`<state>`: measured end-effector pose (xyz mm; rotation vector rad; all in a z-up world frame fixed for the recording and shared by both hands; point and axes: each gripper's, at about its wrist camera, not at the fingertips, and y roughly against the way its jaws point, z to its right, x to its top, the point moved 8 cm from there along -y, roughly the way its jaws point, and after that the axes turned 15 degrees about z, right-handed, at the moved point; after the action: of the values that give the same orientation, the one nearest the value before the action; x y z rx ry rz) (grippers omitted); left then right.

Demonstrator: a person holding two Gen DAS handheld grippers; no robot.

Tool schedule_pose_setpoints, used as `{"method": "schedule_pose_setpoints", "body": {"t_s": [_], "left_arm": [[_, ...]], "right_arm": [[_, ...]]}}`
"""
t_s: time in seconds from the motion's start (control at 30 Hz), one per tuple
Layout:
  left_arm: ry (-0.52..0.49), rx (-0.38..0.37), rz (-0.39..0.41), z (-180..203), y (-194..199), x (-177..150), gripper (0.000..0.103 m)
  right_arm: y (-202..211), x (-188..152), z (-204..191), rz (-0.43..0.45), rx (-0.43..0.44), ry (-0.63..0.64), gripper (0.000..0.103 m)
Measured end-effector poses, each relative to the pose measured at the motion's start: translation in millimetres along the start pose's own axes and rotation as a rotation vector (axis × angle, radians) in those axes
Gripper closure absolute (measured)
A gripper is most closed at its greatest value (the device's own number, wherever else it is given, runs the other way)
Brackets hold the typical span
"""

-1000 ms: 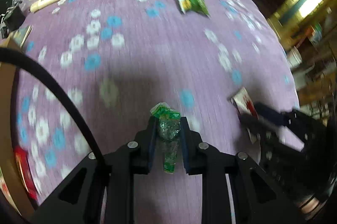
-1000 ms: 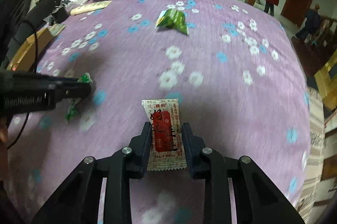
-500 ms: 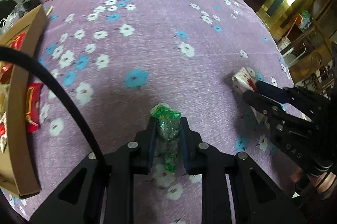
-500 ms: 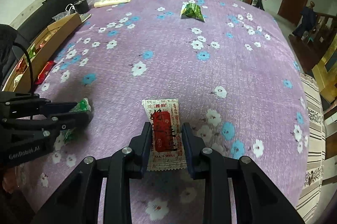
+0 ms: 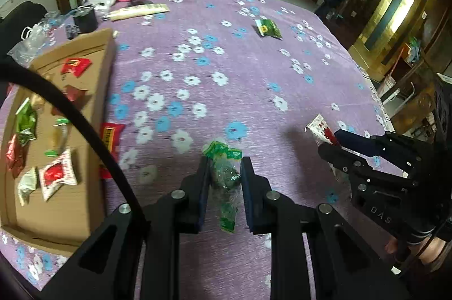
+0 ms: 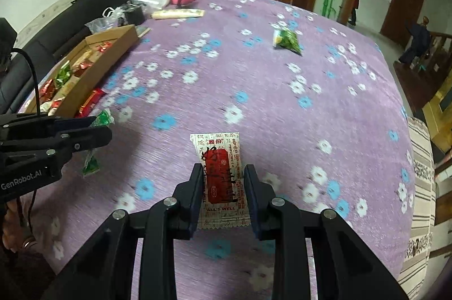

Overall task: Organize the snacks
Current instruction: 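Carry the green candy with left tool while right tool carries the red-white packet to the box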

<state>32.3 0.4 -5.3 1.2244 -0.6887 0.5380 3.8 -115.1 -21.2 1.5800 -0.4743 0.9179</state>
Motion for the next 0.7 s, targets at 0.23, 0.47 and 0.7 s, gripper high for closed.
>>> {"method": "schedule_pose_setpoints", "body": {"t_s": [0.23, 0.47, 0.7], "left_arm": [[0.042, 0.019, 0.030, -22.8, 13.2, 5.5, 0.080], [0.090, 0.069, 0.082, -56.9, 35.2, 20.8, 0.080], [0.169, 0.189, 0.127, -120.8, 55.7, 33.3, 0.080]], "right_arm": [[-3.0, 16.2, -30.4, 0.016, 0.041, 0.047, 0.075], [-7.9, 48.6, -80.3, 0.058, 0.126, 0.131, 0.075], [-18.8, 82.4, -147.9, 0.106, 0.241, 0.217, 0.075]]}}
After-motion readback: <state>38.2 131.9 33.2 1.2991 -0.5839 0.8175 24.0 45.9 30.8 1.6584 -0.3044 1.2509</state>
